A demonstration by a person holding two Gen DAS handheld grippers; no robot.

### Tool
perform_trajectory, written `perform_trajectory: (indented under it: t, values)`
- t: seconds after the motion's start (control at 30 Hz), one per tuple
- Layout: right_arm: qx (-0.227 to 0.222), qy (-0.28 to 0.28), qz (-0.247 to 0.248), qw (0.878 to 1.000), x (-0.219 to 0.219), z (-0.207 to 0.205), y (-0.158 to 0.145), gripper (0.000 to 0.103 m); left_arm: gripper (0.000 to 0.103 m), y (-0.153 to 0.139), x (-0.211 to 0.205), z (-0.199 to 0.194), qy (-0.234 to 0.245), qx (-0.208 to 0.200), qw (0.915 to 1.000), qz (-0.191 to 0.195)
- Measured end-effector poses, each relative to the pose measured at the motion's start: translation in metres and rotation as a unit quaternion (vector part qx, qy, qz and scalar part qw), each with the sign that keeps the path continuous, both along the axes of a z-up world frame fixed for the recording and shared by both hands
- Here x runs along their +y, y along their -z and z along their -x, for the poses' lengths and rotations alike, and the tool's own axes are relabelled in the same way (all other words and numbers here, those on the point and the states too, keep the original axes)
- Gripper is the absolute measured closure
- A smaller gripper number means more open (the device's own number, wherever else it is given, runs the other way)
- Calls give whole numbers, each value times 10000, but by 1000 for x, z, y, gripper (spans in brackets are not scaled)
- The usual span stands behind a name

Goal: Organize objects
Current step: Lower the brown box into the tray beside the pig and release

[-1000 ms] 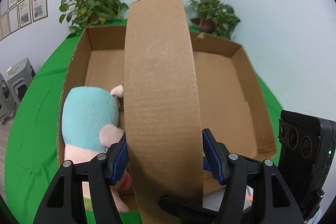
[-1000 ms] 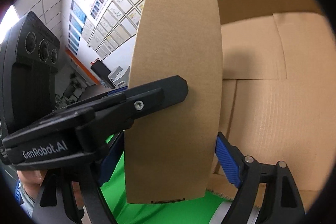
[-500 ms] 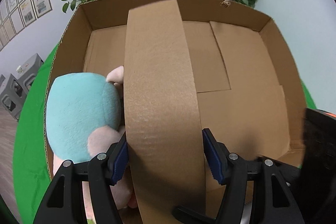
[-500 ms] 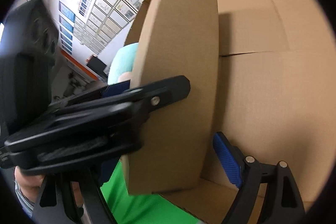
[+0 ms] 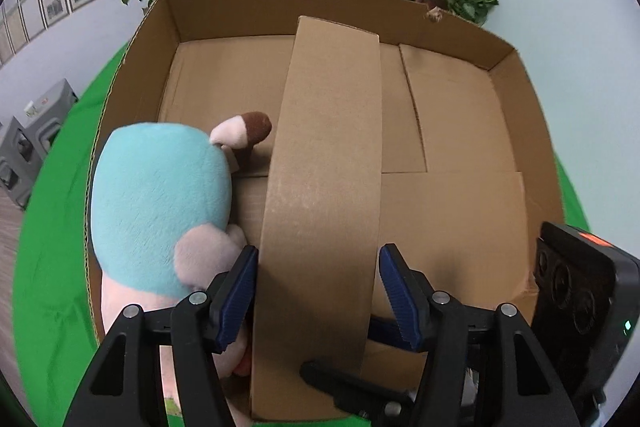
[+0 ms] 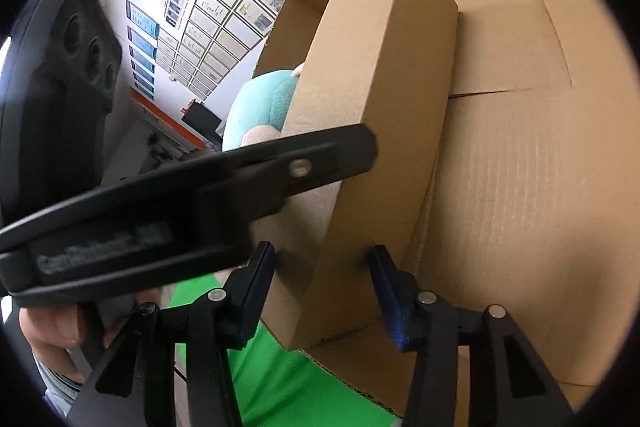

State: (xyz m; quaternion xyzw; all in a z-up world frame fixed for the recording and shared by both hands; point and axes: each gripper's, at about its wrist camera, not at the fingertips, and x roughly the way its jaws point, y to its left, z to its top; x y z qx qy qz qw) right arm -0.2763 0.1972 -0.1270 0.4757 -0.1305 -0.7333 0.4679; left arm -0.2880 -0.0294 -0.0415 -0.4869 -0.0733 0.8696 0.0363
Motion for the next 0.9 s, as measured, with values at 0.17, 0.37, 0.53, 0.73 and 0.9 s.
perform_trajectory:
  t: [0.17,0.37,0.53,0.73,0.9]
  values:
    - [99,-17,-241,9997,-10,-4,-11,55,55,4,-14,-14,85,78,9991,-402]
    - [232,66,-597,9979,-27,-5,-21,48,75,5,-33,-31,-34,119,9964,-844]
    - [666,-161,-970,9929,-62,-9,-31,46,77,8,-50,-44,-307,130,9938,-1057]
    - [926,-360,-1173,9881,-76,-2,-33,45,77,10,-59,-51,-338,126,9931,-1114]
    - [816,-231,-1168,9895,-71,5,-33,41,76,7,-53,-53,-280,198,9960,-827]
